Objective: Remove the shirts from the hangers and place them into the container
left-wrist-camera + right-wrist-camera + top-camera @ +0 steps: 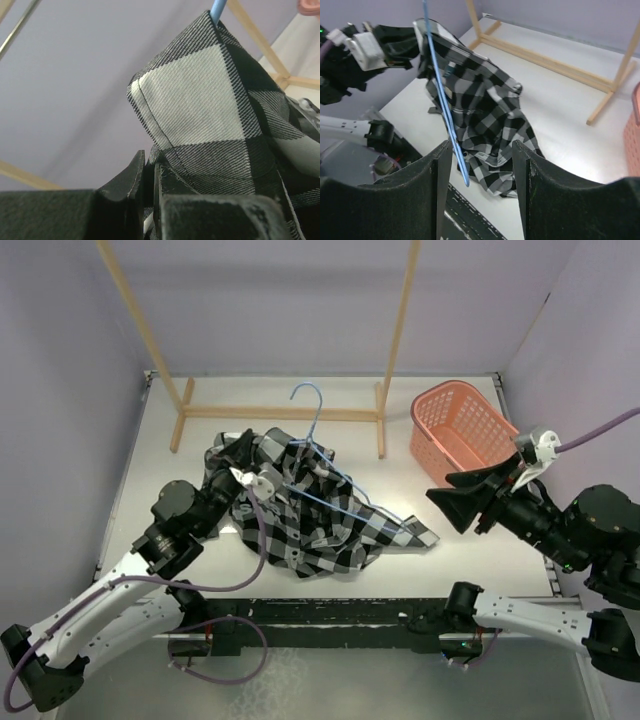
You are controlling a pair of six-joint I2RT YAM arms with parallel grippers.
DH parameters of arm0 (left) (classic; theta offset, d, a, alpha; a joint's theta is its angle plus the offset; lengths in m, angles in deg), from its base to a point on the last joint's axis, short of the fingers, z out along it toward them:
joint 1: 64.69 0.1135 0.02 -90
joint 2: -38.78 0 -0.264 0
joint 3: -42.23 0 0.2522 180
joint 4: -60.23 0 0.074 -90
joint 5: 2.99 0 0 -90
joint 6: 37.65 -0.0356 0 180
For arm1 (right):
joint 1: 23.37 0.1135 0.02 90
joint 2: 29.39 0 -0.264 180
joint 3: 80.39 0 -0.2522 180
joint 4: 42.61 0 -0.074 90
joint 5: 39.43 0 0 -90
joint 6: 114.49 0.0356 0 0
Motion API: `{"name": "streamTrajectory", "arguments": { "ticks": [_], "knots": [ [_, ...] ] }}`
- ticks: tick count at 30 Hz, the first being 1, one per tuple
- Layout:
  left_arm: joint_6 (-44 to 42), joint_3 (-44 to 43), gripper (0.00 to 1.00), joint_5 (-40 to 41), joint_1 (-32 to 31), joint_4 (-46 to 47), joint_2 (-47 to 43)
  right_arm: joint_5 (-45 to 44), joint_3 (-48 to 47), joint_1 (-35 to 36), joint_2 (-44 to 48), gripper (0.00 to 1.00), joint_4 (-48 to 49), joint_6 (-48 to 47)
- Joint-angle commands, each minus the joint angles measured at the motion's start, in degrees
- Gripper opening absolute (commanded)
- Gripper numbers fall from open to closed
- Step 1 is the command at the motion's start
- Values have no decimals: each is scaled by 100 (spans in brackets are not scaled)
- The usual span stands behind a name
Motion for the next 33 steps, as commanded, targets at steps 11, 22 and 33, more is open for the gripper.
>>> {"name": "streamTrajectory", "arguments": {
  "ticks": [11,22,33],
  "knots": [
    [422,660,0,-1066,11,1438,-189,1728,585,-8,-1063,52,556,-41],
    [486,595,0,-1043,13,1340,-62,1928,617,-6,-1329,49,991,-74],
    [355,604,0,-892,11,1242,13,1499,567,-13,-1028,49,1136,-82]
  ]
}}
